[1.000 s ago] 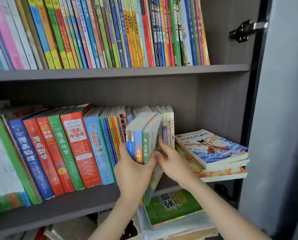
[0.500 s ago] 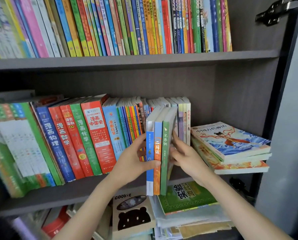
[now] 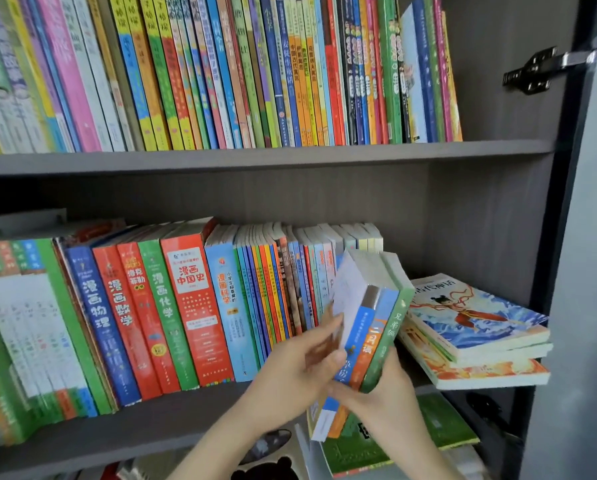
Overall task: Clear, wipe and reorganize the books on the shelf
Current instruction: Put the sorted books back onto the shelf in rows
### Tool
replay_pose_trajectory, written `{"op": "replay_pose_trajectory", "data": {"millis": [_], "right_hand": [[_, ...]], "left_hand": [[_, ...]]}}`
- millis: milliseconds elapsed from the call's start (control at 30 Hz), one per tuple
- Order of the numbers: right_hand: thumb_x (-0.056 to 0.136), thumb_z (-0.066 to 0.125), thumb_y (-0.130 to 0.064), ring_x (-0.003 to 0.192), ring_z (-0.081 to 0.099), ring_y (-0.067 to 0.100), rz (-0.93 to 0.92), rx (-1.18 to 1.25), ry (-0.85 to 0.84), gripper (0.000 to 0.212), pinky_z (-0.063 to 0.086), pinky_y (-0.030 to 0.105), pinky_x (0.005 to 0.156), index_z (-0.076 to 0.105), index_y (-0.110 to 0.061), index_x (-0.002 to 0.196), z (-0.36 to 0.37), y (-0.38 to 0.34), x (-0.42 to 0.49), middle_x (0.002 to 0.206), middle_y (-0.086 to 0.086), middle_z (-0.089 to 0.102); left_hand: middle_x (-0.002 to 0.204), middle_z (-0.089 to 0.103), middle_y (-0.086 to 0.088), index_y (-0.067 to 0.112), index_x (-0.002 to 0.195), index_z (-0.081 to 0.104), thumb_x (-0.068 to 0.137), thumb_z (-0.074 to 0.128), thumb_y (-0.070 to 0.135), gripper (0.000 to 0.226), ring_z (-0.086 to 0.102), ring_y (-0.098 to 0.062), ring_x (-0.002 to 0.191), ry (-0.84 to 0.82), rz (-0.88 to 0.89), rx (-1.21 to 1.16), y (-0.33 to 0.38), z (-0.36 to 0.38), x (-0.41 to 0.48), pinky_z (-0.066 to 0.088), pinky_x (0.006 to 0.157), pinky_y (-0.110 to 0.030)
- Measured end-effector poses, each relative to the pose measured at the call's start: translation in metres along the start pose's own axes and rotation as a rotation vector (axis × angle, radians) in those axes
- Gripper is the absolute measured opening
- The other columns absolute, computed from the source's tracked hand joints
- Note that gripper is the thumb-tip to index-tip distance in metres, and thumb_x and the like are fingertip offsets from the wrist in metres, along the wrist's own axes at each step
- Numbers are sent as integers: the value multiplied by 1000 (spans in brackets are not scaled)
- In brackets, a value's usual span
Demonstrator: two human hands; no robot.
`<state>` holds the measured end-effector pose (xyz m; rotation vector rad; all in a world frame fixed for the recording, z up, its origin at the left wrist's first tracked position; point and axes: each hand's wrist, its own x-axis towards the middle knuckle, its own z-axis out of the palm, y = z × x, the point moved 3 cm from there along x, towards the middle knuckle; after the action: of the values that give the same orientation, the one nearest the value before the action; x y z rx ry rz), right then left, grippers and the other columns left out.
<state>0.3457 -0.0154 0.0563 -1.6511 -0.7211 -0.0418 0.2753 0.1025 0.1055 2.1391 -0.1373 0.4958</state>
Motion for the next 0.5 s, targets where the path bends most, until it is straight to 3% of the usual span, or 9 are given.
{"op": "replay_pose_trajectory", "data": {"millis": [100, 167, 267, 400, 500], "right_hand": [[68, 83, -11, 92, 66, -4, -1, 5, -8, 70, 54, 26, 80, 49, -34, 125, -5, 3, 6, 103, -24, 68], [68, 83, -7, 92, 67, -1, 8, 14, -25, 64, 54, 26, 80, 54, -32, 119, -7, 3, 7, 102, -21, 70], [70, 83, -13, 96, 66, 0, 22, 10, -71, 58, 54, 27, 83, 57, -31, 118, -9, 7, 9, 105, -16, 70], [74, 80, -9, 97, 64, -3, 29, 36, -61, 52, 53, 18, 80, 58, -32, 114, -13, 10, 11, 105, -14, 70], [76, 78, -10, 100, 64, 0, 21, 46, -68, 50, 54, 22, 85, 57, -31, 117, -16, 11, 11, 107, -16, 69]], "left_hand": [[101, 55, 49, 51, 122, 40, 89, 66, 21, 51, 53, 21, 102, 59, 21, 111, 8, 4, 6, 43, 84, -4], [91, 59, 43, 47, 119, 49, 81, 73, 31, 47, 56, 19, 94, 169, 51, 218, 8, 6, 10, 44, 75, -3], [99, 65, 19, 36, 121, 56, 74, 76, 44, 51, 59, 6, 91, 267, 58, 305, 4, 6, 15, 47, 75, -9], [96, 59, 30, 40, 117, 55, 78, 73, 43, 43, 56, 17, 91, 253, 42, 272, -2, 3, 15, 43, 71, -1], [91, 52, 38, 37, 119, 55, 80, 71, 42, 42, 54, 23, 85, 259, 14, 247, -4, 3, 12, 41, 68, 1]]}}
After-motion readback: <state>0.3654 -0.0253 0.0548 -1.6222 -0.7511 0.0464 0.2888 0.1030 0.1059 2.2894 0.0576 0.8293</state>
